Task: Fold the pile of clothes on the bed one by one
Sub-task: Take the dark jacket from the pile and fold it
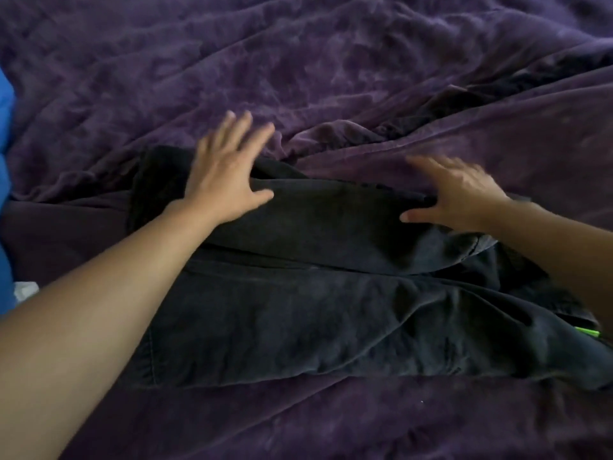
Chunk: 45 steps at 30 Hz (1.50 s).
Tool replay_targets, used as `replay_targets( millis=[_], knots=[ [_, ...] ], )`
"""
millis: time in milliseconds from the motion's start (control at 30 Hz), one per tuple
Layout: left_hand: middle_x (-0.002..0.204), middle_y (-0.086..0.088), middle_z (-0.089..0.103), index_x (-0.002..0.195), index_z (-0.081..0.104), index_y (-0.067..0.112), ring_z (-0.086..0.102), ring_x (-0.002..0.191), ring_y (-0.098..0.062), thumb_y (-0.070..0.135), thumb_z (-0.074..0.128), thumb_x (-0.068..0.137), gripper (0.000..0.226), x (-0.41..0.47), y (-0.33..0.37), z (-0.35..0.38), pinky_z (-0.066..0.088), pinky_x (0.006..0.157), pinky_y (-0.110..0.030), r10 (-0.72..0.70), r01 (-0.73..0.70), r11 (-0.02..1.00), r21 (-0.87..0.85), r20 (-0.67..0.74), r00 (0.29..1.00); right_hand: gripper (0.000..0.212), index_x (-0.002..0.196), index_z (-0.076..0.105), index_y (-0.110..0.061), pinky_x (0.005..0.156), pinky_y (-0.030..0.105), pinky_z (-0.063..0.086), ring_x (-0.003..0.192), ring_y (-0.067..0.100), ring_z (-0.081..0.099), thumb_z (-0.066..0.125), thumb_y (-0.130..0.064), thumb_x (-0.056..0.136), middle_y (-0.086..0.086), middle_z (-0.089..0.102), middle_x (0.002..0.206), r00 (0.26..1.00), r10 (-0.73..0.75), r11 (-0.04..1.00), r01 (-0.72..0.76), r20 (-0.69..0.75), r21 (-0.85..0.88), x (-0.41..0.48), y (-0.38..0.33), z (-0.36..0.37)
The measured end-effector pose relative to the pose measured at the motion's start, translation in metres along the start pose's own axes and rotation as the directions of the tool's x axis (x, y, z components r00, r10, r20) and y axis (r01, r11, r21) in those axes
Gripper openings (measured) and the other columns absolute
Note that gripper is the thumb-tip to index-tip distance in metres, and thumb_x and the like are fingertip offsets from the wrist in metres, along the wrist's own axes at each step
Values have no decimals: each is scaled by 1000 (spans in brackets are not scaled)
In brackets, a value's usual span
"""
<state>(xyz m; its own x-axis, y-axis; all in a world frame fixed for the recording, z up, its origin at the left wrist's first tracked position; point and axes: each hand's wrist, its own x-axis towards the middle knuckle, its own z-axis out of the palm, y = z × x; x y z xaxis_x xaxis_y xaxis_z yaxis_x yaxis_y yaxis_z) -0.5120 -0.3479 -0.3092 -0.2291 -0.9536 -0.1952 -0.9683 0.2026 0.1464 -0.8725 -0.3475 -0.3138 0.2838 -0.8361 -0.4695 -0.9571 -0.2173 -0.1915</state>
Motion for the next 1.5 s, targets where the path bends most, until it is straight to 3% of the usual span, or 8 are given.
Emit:
replay_targets(
  millis=[133,300,500,767,900,1167,1333,1500],
  knots=[
    [154,-8,26,150,18,27,20,143,-29,62,73,67,106,11,-15,26,16,114,-50,-182,146,982,120,394,901,95,144,34,-31,93,42,44,126,27,44,69,-70,65,-3,36,145,989,66,996,-57,132,-71,-7,20,28],
    [122,-11,56,124,50,19,45,116,-31,56,75,68,71,-4,-26,18,34,98,-46,-122,82,961,266,137,983,64,119,56,-36,67,33,39,98,29,61,63,-74,67,2,66,109,974,217,974,-212,63,-83,-30,42,39],
    [126,-20,43,124,54,11,38,115,-40,25,80,70,62,-35,-28,-10,32,97,-52,-92,111,949,295,-77,993,84,127,54,-37,93,45,44,114,32,54,62,-84,57,4,60,123,921,362,926,-373,141,63,-46,85,6],
    [158,-12,19,145,37,32,22,142,-34,40,49,94,53,-101,130,58,28,111,-52,211,-197,976,-93,183,960,105,134,51,-21,90,35,50,104,25,61,78,-69,44,6,62,124,598,781,317,-630,182,709,-162,137,51],
    [161,-1,-7,151,6,38,-6,148,-24,51,28,99,58,-112,144,103,4,118,-51,142,-142,989,-32,429,892,79,132,54,-31,91,46,52,101,28,65,86,-35,59,4,64,119,625,641,78,-631,446,772,-182,131,66],
    [125,-5,57,130,56,12,53,117,-20,30,50,97,38,-137,74,43,41,98,-32,-216,241,819,-521,109,970,57,118,65,-16,76,37,59,97,32,68,74,-15,62,15,69,114,914,84,92,-403,396,910,-189,26,-60],
    [111,-10,63,121,61,8,59,100,-19,22,51,98,29,-175,20,13,45,85,-28,-475,393,675,-625,40,879,31,121,53,-5,45,26,53,57,17,65,54,0,90,8,66,78,926,-2,117,-375,378,920,-114,-103,-72],
    [123,-11,54,126,58,11,54,110,-25,26,43,101,33,-207,4,6,39,92,-31,-711,539,536,-650,-3,703,41,130,43,-14,66,39,56,78,27,67,57,-29,95,17,61,101,852,37,119,-522,522,844,-47,-171,-18]
  ],
)
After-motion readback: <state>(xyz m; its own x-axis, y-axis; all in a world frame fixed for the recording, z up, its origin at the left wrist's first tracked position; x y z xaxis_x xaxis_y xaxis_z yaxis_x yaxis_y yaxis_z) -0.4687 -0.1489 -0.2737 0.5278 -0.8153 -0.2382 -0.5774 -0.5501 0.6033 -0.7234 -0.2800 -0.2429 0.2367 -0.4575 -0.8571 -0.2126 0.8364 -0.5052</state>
